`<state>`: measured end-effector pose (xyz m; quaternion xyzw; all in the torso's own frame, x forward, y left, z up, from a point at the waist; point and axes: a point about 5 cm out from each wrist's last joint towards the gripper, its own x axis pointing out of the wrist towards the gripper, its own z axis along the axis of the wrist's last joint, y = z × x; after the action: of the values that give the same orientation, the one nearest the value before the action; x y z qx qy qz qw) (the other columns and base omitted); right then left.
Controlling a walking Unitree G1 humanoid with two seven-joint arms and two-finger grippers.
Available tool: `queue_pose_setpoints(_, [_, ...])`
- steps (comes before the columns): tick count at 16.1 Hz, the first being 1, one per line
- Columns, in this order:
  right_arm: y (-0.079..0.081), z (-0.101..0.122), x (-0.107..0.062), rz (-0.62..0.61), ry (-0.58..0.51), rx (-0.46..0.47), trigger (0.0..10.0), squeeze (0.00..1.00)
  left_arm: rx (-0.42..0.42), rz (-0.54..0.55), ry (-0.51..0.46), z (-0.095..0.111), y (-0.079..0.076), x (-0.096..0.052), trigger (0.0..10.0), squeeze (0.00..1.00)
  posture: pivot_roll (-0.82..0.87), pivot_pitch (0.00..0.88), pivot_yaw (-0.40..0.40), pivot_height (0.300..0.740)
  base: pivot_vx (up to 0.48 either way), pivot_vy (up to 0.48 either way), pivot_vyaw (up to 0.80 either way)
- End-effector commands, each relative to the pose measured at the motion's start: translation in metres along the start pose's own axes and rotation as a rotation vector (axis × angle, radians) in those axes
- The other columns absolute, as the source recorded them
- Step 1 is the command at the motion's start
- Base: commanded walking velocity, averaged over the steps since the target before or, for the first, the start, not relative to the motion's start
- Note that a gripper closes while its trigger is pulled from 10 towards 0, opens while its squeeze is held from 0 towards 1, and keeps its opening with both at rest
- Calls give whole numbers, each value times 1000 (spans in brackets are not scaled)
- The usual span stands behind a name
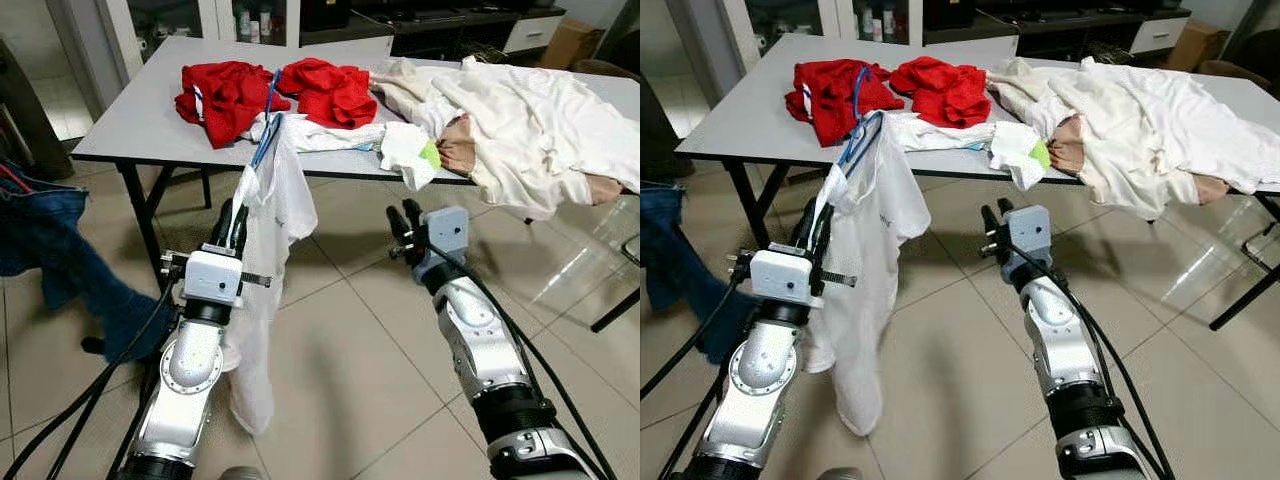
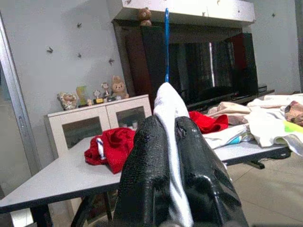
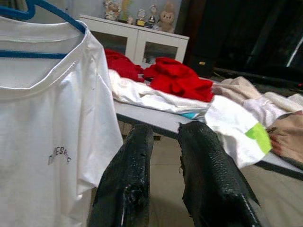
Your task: Hang hanger
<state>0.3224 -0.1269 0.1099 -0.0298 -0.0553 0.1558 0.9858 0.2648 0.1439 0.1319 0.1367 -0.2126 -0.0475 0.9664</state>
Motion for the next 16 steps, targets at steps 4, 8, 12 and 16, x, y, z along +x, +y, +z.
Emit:
queue_pose_setpoints(4, [0,3,-1,13,-24,21,10000,0,-55,-31,24,-1,-7,2,10000,0,312,0,-56,740,0,0,0])
queue_pose_setpoints(8, [-8,9,-3,-8,-68,24,10000,0,-72,-37,23,-2,-11,4,10000,0,291,0,-61,740,0,0,0])
queue_pose_setpoints(12, [-10,14,-4,-24,-101,26,10000,0,-75,-43,19,-1,-11,8,10000,0,276,0,-52,740,0,0,0])
queue_pose_setpoints(16, [-8,4,-13,-12,-68,8,10000,0,-59,-54,-1,2,-10,11,10000,0,261,0,-36,740,0,0,0])
